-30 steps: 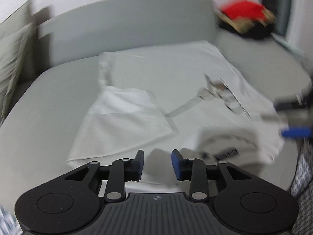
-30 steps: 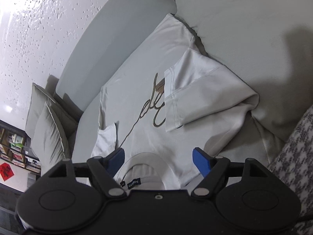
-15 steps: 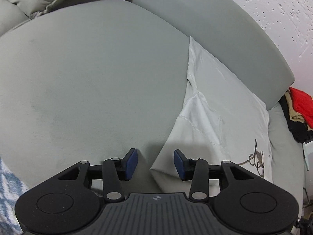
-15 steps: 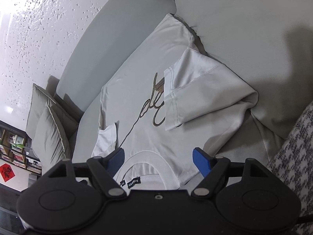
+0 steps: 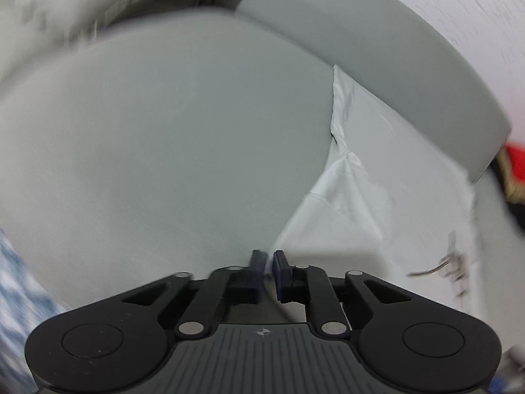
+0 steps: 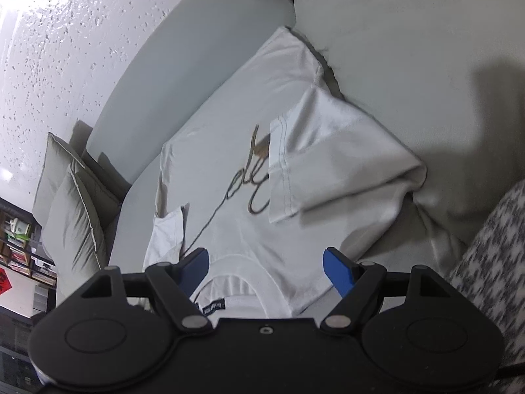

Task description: Fold clothes

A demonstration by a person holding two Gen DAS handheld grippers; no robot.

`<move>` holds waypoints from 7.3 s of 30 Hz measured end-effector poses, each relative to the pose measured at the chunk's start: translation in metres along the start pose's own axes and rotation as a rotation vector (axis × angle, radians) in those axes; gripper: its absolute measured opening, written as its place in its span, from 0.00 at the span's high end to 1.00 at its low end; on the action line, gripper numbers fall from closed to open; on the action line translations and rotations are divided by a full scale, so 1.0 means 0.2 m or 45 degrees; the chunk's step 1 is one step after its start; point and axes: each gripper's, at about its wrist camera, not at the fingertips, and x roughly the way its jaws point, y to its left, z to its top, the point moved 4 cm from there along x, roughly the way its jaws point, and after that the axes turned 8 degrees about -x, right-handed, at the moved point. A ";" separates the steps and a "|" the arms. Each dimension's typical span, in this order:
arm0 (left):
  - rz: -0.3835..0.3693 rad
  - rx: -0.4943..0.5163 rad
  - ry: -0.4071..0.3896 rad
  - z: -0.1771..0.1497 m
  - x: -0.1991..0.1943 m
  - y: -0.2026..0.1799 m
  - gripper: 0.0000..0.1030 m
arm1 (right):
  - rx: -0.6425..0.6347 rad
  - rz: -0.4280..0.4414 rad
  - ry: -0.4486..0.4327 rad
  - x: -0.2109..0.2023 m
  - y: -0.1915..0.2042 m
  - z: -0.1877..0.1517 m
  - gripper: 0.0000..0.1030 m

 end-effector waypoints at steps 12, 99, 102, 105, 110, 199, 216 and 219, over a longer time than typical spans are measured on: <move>0.079 0.466 -0.185 0.08 0.12 -0.38 0.72 | -0.048 -0.300 -0.173 0.11 -0.25 0.28 0.75; -0.002 0.885 0.013 -0.52 -0.15 -0.55 0.59 | -0.550 -0.189 0.153 0.10 0.18 -0.16 0.79; -0.055 0.800 0.007 -0.44 -0.23 -0.51 0.61 | -0.527 -0.119 0.162 0.03 0.21 -0.14 0.79; -0.149 0.706 -0.092 -0.27 -0.36 -0.51 0.63 | -0.499 -0.054 0.090 -0.08 0.29 -0.03 0.78; -0.307 0.607 -0.295 0.02 -0.59 -0.56 0.63 | -0.470 0.061 -0.086 -0.30 0.46 0.26 0.78; 0.302 0.342 -0.366 0.99 1.37 -0.80 0.68 | -0.128 -0.442 -0.500 1.30 -0.38 1.53 1.00; -0.194 0.116 0.034 1.22 1.44 -0.69 0.50 | 0.009 -0.273 -0.343 1.17 -0.44 1.74 0.68; -0.248 0.193 0.073 1.25 1.49 -0.75 0.53 | 0.012 -0.179 -0.260 1.26 -0.49 1.81 0.75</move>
